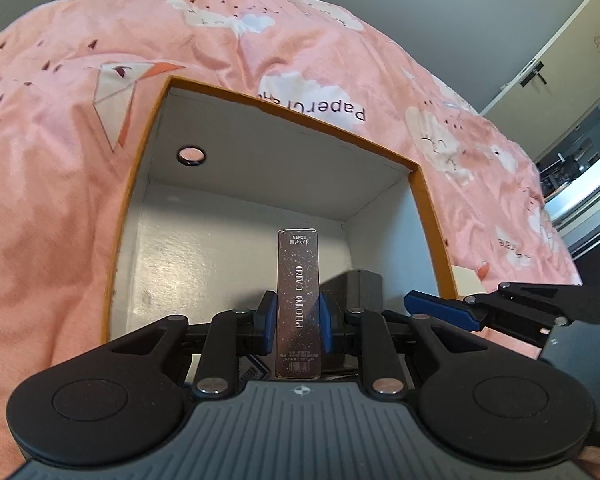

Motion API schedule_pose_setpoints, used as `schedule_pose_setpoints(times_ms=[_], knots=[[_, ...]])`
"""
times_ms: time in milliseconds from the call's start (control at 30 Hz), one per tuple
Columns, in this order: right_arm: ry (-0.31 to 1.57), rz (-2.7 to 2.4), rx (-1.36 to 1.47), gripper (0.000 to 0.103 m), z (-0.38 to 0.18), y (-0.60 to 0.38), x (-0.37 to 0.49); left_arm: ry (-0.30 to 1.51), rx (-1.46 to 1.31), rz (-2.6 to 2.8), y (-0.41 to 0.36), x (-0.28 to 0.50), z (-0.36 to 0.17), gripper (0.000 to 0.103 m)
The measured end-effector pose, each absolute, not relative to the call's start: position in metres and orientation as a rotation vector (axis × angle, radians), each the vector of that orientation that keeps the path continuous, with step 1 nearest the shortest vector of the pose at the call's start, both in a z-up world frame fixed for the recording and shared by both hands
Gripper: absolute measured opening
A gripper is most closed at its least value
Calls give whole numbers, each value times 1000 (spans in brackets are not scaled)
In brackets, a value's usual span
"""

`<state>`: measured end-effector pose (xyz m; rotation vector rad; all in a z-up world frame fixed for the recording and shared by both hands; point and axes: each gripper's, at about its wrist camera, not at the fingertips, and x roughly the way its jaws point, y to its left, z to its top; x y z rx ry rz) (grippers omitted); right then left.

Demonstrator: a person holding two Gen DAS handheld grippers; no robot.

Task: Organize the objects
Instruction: 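Lower the photo card box into the box with the left tool while the right releases the black box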

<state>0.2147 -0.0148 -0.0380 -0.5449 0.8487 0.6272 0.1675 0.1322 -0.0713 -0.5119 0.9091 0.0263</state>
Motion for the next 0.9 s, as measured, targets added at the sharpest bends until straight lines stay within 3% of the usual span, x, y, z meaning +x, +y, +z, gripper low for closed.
schedule_pose_setpoints(times_ms=[233,600,900], knots=[[879,703,-602,19,-45,7,212,894,-493,57,137,165,-67,24],[936,706,-916,22,-56,11,219,909,-525,9,134,167,-71,24],[1069,717,-821,22,-54,7,251,948,-519,4,129,174,-80,25]])
